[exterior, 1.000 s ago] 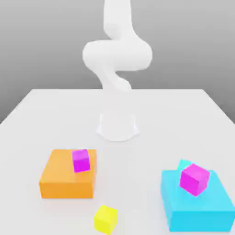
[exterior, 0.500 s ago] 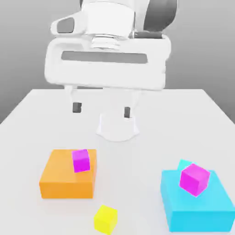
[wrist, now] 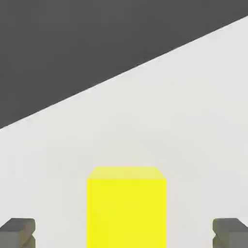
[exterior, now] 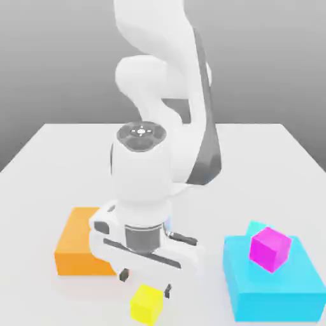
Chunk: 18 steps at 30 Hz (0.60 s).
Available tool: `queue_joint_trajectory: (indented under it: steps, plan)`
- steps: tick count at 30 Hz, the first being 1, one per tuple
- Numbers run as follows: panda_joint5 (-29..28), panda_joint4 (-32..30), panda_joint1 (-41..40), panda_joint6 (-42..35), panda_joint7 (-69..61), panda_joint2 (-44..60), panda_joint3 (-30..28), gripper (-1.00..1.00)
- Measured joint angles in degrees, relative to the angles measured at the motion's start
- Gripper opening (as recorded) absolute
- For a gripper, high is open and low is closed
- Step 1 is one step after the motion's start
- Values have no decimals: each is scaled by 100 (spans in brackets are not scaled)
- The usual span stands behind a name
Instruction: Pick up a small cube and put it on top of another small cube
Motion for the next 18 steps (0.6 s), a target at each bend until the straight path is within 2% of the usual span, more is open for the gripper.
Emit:
queue_joint_trajectory:
  steps: [1, 8, 13, 18]
  plan:
    - [-26, 37, 29, 145, 20, 185, -34, -100]
    - [-41, 43, 28, 176, 35, 220, -35, -100]
    - [104, -142, -64, -535, -84, -677, 105, -100]
    - [267, -169, 564, -1515, -637, -1696, 830, -100]
